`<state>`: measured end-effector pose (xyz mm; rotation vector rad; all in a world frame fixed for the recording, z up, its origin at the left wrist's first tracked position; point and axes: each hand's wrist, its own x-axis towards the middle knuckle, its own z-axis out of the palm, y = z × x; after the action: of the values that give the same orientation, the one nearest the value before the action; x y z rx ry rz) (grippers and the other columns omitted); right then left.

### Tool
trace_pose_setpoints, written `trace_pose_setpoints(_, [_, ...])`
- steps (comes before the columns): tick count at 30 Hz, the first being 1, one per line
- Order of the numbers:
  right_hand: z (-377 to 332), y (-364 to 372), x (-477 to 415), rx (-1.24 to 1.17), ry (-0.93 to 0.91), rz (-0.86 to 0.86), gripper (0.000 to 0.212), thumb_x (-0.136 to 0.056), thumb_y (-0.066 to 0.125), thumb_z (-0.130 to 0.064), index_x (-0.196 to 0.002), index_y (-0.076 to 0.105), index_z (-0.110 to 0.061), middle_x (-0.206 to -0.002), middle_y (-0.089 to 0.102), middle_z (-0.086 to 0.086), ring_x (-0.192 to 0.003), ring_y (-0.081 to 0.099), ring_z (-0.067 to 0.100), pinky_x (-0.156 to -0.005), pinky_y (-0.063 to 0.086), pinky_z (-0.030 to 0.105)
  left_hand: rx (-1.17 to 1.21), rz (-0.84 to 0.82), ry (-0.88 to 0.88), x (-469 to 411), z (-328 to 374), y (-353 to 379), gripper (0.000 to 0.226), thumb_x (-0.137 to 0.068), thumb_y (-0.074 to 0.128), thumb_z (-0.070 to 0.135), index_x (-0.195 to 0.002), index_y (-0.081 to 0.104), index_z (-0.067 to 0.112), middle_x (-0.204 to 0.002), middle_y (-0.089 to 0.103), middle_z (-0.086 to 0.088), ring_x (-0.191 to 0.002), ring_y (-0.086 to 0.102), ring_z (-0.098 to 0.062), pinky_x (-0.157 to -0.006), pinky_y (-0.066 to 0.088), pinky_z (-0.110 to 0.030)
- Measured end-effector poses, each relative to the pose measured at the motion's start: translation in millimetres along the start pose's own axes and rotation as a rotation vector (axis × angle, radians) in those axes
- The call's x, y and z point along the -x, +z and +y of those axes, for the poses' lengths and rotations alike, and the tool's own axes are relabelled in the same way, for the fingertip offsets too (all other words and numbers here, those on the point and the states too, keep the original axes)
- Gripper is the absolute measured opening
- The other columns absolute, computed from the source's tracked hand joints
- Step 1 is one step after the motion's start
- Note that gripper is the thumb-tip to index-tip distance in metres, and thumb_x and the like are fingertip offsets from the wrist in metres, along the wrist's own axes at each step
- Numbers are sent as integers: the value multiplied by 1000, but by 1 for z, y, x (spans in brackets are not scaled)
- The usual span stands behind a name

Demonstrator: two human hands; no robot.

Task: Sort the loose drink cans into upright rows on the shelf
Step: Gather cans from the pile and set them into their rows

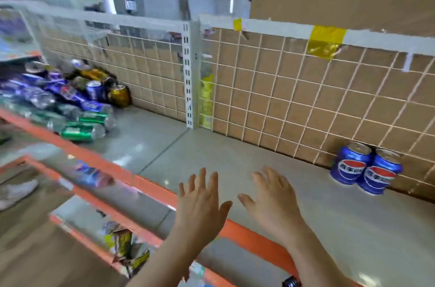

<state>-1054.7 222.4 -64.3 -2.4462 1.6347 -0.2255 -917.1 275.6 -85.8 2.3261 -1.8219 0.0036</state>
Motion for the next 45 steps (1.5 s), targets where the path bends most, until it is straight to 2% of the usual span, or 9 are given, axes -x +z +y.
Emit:
trace_pose_setpoints(2, [-50,11,-16,-16,-48,-6,57,-91,45,-53,-138,36,-23,-153,21,5,-141,17,26,-114,19,40,-2,60,-26,0,-49,-10,67,-85,48,53,-139,37,16,-147,34,-14,-129,41,-34,-104,37,-47])
trace_pose_setpoints(4, [-100,23,-30,-18,-112,-11,56,-90,46,-54,-137,37,-24,-151,24,4,-140,20,25,-113,21,38,23,116,-54,0,-102,-13,63,-64,60,50,-114,62,11,-118,62,-18,-97,64,-36,-78,54,-46])
trace_pose_setpoints(7, [-159,35,-45,-22,-185,-28,58,-89,46,-55,-138,36,-26,-152,23,3,-140,20,24,-113,21,37,10,113,-148,3,-163,-22,64,-53,73,50,-104,67,13,-106,67,-15,-85,68,-34,-66,56,-43])
trace_pose_setpoints(19, [-295,82,-125,-47,-384,-96,56,-91,44,-53,-139,36,-26,-152,23,3,-140,20,23,-114,20,35,47,162,-337,-24,-308,-32,55,-63,60,51,-106,64,16,-103,65,-7,-84,68,-28,-64,55,-37])
trace_pose_setpoints(23, [-337,100,-173,-82,-410,-87,56,-89,47,-53,-138,39,-26,-149,28,3,-137,25,24,-111,21,34,6,124,-386,-59,-354,-31,60,-91,42,52,-142,29,24,-149,28,-2,-131,37,-25,-103,35,-35])
trace_pose_setpoints(26, [-373,112,-219,-122,-451,-63,57,-85,53,-52,-134,44,-24,-140,37,1,-130,35,25,-107,29,35,-14,122,-393,-97,-397,-35,67,-91,41,53,-147,14,26,-154,15,-1,-138,26,-22,-107,28,-31])
trace_pose_setpoints(33, [-441,124,-323,-120,-471,-43,50,-88,51,-50,-129,46,-23,-131,45,5,-121,42,28,-98,36,37,-1,-2,-294,-184,-471,-36,73,-86,59,38,-144,17,24,-150,19,0,-135,30,-24,-105,30,-31])
trace_pose_setpoints(39, [-461,144,-374,15,-413,-226,49,-86,54,-52,-124,45,-24,-123,44,10,-116,43,33,-92,42,39,199,-258,-189,-220,-496,-26,68,-81,66,31,-138,29,21,-133,40,-2,-122,44,-23,-93,39,-34])
trace_pose_setpoints(45, [-474,155,-395,115,-386,-342,50,-87,52,-46,-132,39,-29,-127,40,10,-114,51,32,-88,43,38,317,-348,-118,-239,-515,-15,71,-69,73,29,-129,37,18,-124,49,-1,-114,50,-19,-91,42,-33])
